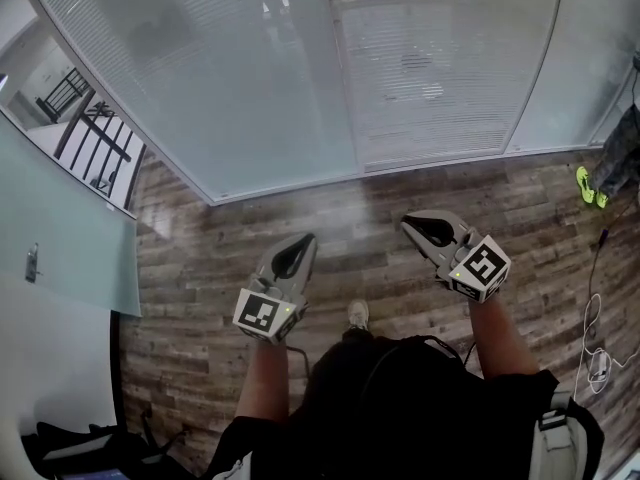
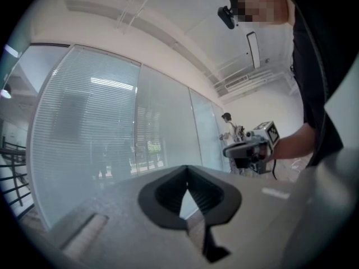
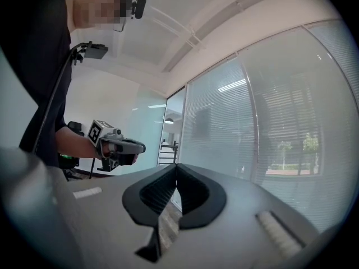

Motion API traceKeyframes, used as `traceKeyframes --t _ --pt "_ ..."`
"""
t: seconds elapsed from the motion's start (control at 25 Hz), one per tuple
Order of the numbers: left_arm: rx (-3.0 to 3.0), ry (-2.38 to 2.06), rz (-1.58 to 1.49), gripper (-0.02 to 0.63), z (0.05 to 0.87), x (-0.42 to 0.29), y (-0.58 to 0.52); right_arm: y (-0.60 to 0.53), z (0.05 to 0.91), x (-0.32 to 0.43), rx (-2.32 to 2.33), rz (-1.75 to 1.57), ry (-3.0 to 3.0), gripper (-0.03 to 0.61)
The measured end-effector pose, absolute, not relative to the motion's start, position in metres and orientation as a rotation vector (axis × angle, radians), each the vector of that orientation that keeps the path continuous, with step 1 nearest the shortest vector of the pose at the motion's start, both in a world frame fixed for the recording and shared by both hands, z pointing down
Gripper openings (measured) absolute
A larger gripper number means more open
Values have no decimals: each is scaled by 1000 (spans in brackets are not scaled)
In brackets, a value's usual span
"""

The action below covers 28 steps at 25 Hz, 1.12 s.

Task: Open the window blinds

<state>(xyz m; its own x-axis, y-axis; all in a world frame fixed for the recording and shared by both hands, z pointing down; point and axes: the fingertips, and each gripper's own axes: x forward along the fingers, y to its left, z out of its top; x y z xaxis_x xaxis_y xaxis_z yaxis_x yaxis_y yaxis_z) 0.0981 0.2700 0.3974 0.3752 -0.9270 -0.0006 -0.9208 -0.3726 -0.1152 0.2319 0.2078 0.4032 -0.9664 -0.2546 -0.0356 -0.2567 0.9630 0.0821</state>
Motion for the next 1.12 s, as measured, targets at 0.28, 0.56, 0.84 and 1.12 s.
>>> traceKeyframes --t 0.28,0.56,0.84,1.12 --pt "-2547 1646 -17 4 387 76 227 173 399 204 -408 161 3101 6" --pt "-2594 1567 -1 4 376 66 196 145 384 181 -411 165 3089 6" --pt "-2608 1481 6 4 364 58 161 121 383 155 -415 176 3102 6" --pt "-2638 1477 -20 5 374 35 132 87 381 140 -481 175 3069 6"
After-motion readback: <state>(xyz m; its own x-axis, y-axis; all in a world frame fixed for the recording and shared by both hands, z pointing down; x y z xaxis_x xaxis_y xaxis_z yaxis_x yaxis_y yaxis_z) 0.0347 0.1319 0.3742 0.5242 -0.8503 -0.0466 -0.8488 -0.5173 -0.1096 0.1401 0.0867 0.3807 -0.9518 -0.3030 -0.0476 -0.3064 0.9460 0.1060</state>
